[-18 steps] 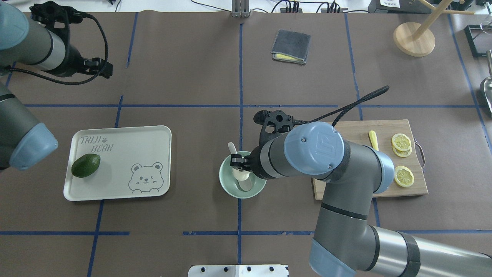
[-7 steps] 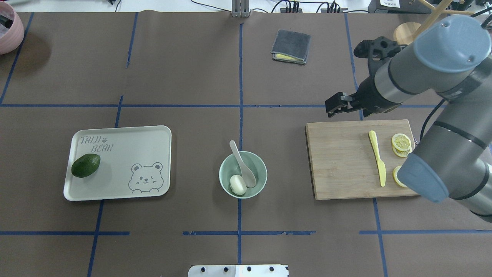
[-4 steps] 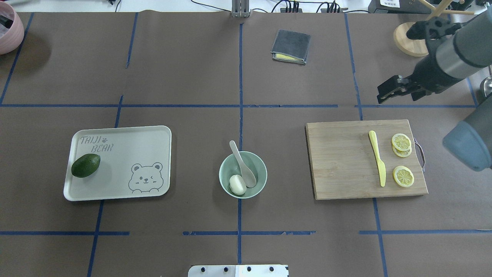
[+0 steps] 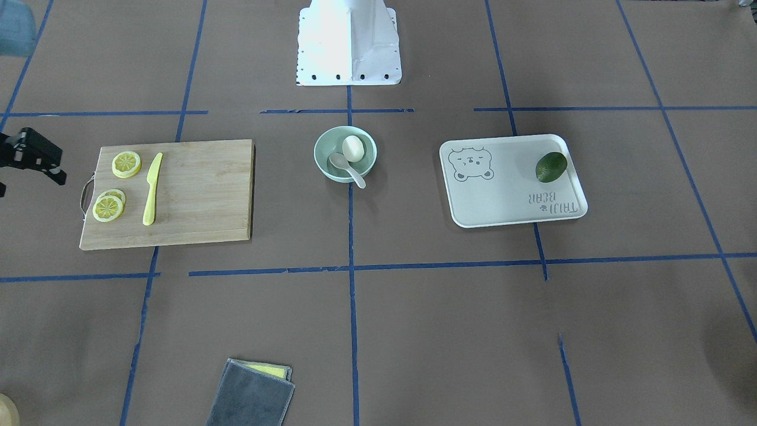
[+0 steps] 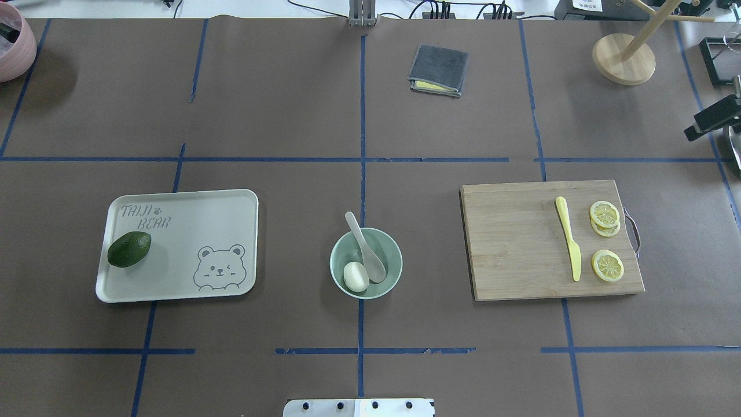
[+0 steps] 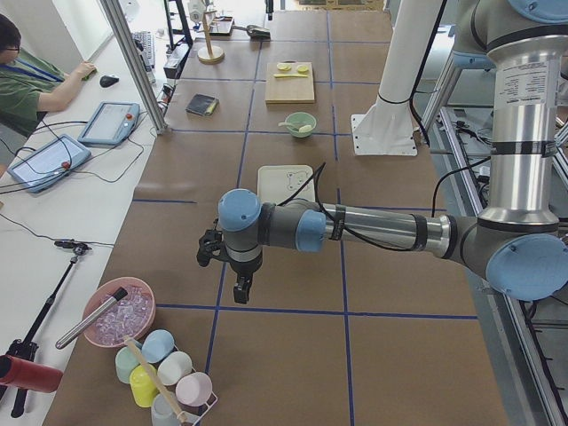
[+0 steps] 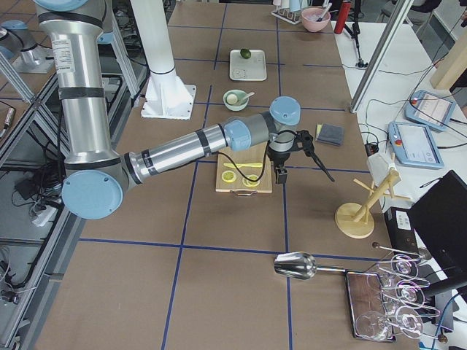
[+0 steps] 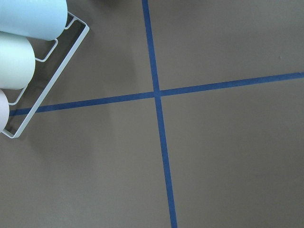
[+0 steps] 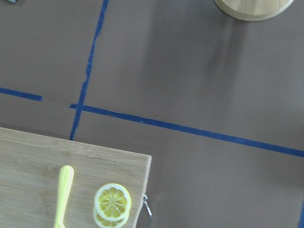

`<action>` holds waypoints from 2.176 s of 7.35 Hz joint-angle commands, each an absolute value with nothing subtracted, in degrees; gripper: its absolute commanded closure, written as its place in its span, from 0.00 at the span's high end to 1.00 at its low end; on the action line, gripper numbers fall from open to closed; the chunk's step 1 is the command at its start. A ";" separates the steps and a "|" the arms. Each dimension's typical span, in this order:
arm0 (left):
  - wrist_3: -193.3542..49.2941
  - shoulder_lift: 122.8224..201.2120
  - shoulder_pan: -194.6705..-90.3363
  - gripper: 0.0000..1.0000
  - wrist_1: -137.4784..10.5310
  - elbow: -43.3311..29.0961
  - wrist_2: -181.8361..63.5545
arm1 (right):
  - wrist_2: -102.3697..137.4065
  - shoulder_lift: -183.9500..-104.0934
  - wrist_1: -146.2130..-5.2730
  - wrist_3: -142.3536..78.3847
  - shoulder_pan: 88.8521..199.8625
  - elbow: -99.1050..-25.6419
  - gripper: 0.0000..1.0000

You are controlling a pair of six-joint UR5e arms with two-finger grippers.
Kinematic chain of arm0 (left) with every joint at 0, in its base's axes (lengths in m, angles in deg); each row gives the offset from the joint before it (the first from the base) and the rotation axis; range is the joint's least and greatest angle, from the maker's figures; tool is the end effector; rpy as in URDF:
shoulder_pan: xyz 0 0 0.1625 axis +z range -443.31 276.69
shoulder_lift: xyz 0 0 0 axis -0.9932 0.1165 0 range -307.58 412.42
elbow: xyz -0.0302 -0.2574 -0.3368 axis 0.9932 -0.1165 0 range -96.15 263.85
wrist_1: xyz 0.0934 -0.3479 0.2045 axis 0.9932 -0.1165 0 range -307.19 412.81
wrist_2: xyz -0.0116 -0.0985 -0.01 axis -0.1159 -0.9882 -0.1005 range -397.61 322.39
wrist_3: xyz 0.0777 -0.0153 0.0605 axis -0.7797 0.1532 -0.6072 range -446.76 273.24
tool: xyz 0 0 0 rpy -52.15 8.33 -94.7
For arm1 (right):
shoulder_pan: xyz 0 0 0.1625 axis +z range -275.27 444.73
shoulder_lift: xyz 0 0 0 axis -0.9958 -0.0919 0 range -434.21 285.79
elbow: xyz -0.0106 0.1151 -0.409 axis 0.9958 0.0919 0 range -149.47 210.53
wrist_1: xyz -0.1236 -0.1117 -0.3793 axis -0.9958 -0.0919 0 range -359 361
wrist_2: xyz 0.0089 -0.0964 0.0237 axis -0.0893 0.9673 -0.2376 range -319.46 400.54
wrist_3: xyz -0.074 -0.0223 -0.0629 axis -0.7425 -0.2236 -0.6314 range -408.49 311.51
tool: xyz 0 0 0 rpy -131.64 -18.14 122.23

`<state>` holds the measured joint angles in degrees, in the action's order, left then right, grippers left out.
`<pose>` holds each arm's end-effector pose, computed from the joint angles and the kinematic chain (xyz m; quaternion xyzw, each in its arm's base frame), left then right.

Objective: Put spoon and bun in bowl

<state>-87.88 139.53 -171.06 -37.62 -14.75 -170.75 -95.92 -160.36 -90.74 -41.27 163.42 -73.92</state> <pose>-0.0464 -0.4779 0.6095 0.0461 0.3676 0.0469 0.9276 -0.0413 -0.5180 0.5007 0.0678 -0.4065 -0.0892 0.9067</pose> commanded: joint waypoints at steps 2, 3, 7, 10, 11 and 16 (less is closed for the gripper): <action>-87.90 139.52 -171.11 1.00 -37.55 -14.67 -170.76 | -97.01 -163.51 -90.49 -60.23 174.53 -63.28 1.00; -87.82 139.44 -171.11 1.00 -37.46 -14.67 -170.76 | -97.01 -163.77 -90.32 -61.05 175.94 -61.59 1.00; -87.90 138.56 -171.20 1.00 -37.90 -13.02 -170.76 | -96.13 -165.53 -90.23 -55.29 176.39 -60.61 1.00; -87.90 138.38 -171.20 1.00 -37.98 -12.13 -170.76 | -96.48 -165.45 -89.96 -53.06 177.97 -60.96 1.00; -87.90 138.38 -171.20 1.00 -37.90 -12.12 -170.76 | -96.74 -165.36 -89.96 -53.06 177.98 -60.96 1.00; -87.29 138.55 -175.50 1.00 -37.55 -12.21 -170.76 | -97.01 -165.36 -89.96 -52.97 177.98 -60.78 1.00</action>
<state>-87.62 138.43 -175.22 -37.56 -12.17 -170.74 -96.95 -165.36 -89.96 -53.00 177.97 -60.79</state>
